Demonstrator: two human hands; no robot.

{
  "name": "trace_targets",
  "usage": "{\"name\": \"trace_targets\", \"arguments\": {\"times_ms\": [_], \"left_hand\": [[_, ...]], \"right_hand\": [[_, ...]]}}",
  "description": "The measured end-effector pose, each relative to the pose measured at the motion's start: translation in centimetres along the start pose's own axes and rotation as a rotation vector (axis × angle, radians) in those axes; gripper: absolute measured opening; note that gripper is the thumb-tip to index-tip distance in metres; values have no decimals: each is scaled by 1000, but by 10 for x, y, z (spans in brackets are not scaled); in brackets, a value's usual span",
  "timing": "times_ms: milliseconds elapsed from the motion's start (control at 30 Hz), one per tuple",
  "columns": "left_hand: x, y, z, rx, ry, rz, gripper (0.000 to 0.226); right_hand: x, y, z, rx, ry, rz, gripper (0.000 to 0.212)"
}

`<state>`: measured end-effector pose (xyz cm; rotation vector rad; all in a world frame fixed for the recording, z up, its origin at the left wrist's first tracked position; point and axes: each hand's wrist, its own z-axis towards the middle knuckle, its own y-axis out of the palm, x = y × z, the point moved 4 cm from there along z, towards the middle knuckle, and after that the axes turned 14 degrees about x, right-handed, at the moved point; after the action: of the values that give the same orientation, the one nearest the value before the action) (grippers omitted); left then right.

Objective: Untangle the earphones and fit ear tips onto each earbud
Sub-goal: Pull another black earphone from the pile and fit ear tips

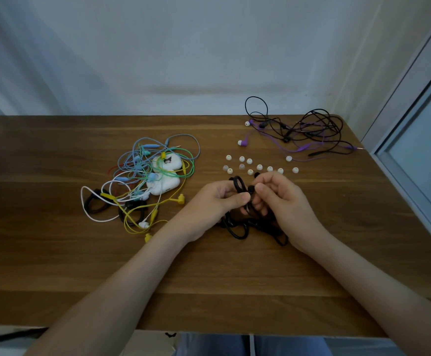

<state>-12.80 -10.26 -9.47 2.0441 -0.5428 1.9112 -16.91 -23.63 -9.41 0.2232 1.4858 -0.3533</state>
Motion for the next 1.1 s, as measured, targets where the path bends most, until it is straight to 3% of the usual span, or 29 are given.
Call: {"name": "trace_targets", "arguments": {"times_ms": [233, 600, 767, 1100], "left_hand": [[2, -4, -2, 49, -82, 78, 10], [1, -6, -3, -26, -134, 104, 11], [-3, -8, 0, 54, -143, 39, 10], [-3, -8, 1, 97, -124, 40, 7]], "right_hand": [[2, 0, 1, -28, 36, -35, 11], [2, -2, 0, -126, 41, -145, 17], [2, -3, 2, -93, 134, -71, 16], [6, -2, 4, -40, 131, -108, 15]]}}
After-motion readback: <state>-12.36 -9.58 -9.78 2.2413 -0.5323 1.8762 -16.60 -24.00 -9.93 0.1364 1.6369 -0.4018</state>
